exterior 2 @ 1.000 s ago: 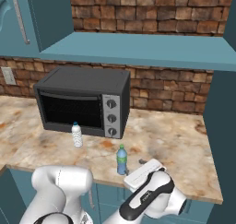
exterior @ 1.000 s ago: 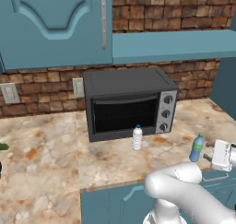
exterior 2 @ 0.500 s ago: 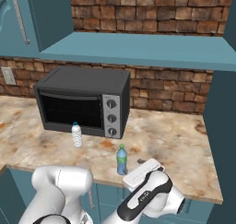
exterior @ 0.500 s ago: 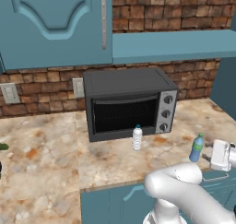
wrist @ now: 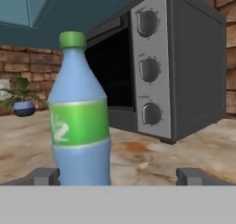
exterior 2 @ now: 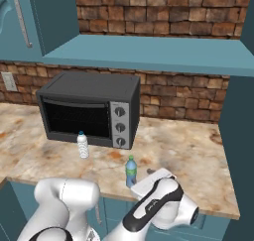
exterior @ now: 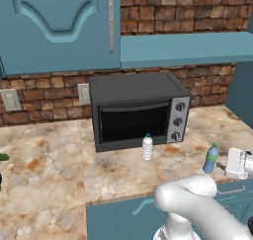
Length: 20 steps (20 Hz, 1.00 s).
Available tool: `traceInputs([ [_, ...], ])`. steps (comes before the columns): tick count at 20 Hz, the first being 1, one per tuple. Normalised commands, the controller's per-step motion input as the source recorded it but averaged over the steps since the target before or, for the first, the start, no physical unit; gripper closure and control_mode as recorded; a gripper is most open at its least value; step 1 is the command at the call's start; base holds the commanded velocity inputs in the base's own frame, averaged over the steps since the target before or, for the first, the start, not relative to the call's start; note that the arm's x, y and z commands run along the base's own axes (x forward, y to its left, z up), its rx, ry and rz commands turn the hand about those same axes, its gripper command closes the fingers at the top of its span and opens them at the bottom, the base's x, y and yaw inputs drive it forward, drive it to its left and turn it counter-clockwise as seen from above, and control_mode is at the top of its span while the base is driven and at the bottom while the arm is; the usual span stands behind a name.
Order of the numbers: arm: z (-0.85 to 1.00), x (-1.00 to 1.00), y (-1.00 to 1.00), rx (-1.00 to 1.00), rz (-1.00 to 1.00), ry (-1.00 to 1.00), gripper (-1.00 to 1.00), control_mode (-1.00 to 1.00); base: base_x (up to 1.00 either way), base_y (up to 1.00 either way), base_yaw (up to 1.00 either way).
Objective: Take the bottled waters from the counter and place them in the freezer to freeze. Close the freezer door after placing the bottles.
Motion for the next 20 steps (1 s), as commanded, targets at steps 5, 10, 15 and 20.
traceInputs([
  [5,0.0,0.02,0.18,0.0,0.0,0.07,-1.0,-1.0,0.0,0.0,0.0],
  [10,0.02,0.05,0.16,0.0,0.0,0.06,-1.0,-1.0,0.0,0.0,0.0],
  [15,0.06,0.18,0.23,-0.01,0.0,0.09,-1.0,-1.0,0.0,0.0,0.0],
  [20,0.03,0.04,0.06,0.0,0.0,0.02,-1.0,-1.0,0.0,0.0,0.0],
])
